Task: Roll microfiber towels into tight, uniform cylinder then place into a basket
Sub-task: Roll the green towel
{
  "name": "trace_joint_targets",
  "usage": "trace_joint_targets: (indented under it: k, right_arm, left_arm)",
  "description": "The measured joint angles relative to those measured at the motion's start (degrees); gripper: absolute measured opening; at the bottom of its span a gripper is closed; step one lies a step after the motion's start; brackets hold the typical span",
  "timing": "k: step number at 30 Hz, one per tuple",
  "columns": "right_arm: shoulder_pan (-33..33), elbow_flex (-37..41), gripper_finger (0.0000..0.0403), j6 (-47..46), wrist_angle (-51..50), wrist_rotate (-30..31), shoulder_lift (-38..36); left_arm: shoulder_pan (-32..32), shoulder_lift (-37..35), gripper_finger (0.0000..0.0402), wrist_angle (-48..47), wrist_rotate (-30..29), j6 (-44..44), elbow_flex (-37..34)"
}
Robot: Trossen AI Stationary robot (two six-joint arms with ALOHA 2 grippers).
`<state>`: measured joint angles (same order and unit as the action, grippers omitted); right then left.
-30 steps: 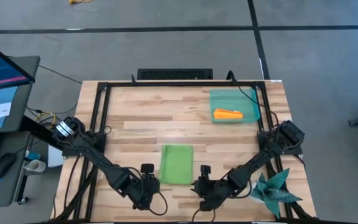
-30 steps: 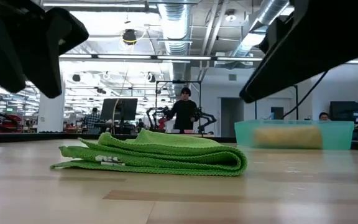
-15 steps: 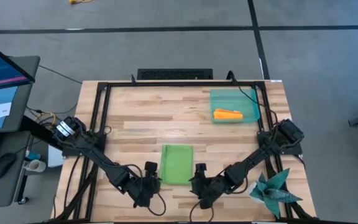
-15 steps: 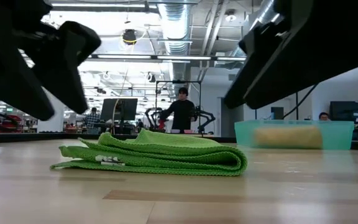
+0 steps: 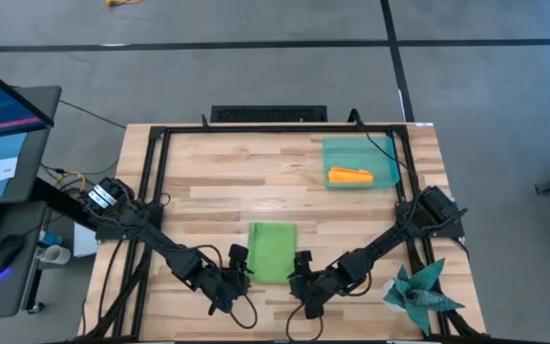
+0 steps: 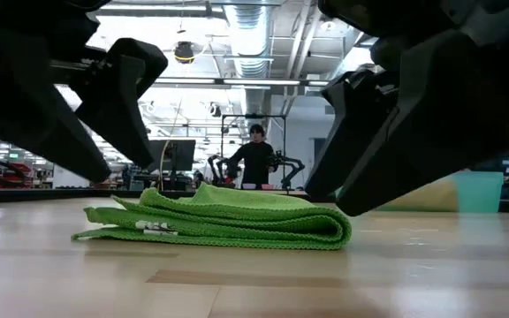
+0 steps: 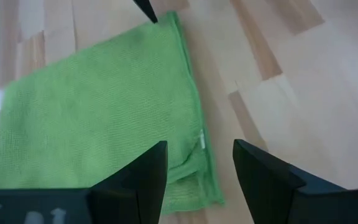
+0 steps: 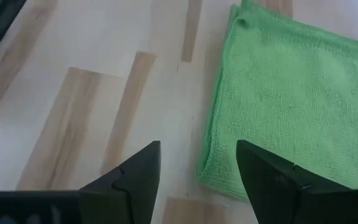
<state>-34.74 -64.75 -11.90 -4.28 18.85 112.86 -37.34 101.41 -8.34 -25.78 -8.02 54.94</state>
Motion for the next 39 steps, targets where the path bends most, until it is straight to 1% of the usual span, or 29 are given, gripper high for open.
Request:
trace_joint_targets:
  k: [5, 9, 13, 16, 18, 22, 27, 31, 36, 39]
  right_arm:
    - [0.0, 0.0, 0.0233, 0.3, -1.0, 0.0, 0.0]
    - [0.1, 0.0, 0.0232, 0.4, -1.4, 0.1, 0.0]
    - [0.5, 0.0, 0.0232, 1.4, -1.7, 0.0, 0.0]
    - [1.0, 0.0, 0.0232, 2.9, -1.6, 0.0, 0.0]
    - [1.3, 0.0, 0.0232, 2.9, -1.8, -0.6, 0.0]
    - [1.6, 0.0, 0.0232, 2.5, -2.3, -0.8, 0.0]
    - [1.5, 0.0, 0.0232, 1.9, -2.8, -0.8, 0.0]
    - [1.5, 0.0, 0.0232, 1.4, -3.4, -1.4, 0.0]
    - [2.1, 0.0, 0.0232, 1.4, -4.5, -2.8, 0.0]
    - [2.4, 0.0, 0.0232, 1.4, -4.7, -3.0, 0.0]
  left_arm:
    - [0.9, 0.0, 0.0185, 1.4, 0.0, -2.0, 0.0]
    - [1.4, 0.0, 0.0208, 1.4, 0.1, -2.3, 0.0]
    - [1.5, 0.0, 0.0232, 1.3, 3.3, -2.6, 0.0]
    - [1.5, 0.0, 0.024, 1.3, 3.5, -1.7, 0.0]
    - [1.5, 0.0, 0.024, 1.4, 3.2, -1.1, 0.0]
    - [1.8, 0.2, 0.0238, 1.5, 0.1, -1.0, 0.0]
    - [2.1, 4.8, 0.0237, 2.8, 2.0, 0.3, 0.1]
    - [1.7, 7.6, 0.0237, 3.6, -0.7, 2.0, 1.7]
    - [2.0, 8.0, 0.0236, 3.1, -0.4, -1.5, 1.7]
    - [2.1, 8.0, 0.0221, 1.9, -0.6, -4.5, 1.7]
